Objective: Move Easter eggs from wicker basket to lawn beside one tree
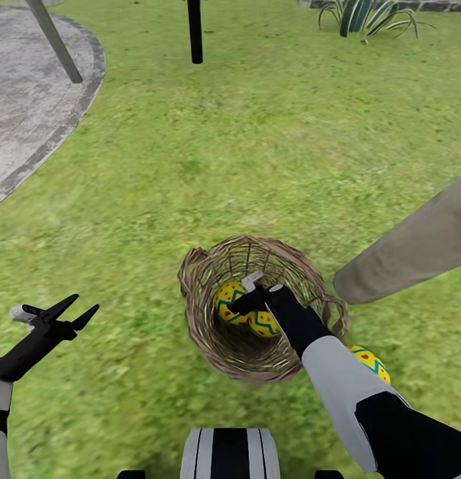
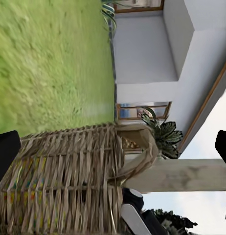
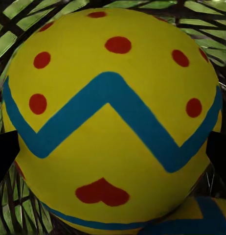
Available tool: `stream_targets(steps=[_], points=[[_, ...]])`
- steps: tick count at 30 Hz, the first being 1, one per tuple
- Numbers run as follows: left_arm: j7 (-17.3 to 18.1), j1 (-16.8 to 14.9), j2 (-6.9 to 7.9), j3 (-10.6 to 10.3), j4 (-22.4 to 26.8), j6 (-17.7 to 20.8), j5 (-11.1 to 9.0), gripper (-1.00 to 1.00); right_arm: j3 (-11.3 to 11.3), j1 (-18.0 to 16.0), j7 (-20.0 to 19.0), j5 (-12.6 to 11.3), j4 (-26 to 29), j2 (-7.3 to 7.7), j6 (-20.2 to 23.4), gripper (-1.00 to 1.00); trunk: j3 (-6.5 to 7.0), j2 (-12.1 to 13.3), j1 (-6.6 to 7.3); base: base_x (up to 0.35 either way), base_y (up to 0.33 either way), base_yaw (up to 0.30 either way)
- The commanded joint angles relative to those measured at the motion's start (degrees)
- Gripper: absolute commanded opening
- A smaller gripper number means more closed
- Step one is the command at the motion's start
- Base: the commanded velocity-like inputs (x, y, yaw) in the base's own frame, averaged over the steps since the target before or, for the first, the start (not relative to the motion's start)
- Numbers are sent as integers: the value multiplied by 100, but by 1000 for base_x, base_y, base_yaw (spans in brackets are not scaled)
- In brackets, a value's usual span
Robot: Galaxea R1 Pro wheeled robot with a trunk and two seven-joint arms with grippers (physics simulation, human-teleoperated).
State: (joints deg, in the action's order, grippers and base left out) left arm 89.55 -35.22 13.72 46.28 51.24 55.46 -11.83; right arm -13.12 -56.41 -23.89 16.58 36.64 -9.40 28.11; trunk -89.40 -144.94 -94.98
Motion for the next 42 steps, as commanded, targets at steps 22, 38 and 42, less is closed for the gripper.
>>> stream_targets(steps=[22,38,42], points=[[1,-2,8,-58,0,70,40,100,2,-1,-36,48,10,-1,28,-100,485,28,57,-25,0,0],[1,-2,8,-59,-1,70,41,100,11,-1,-36,48,10,8,28,-100,839,50,99,-167,0,0],[-32,27,-26,-26,-18,65,0,100,180,32,-78,22,43,43,61,-100,861,51,101,-147,0,0]])
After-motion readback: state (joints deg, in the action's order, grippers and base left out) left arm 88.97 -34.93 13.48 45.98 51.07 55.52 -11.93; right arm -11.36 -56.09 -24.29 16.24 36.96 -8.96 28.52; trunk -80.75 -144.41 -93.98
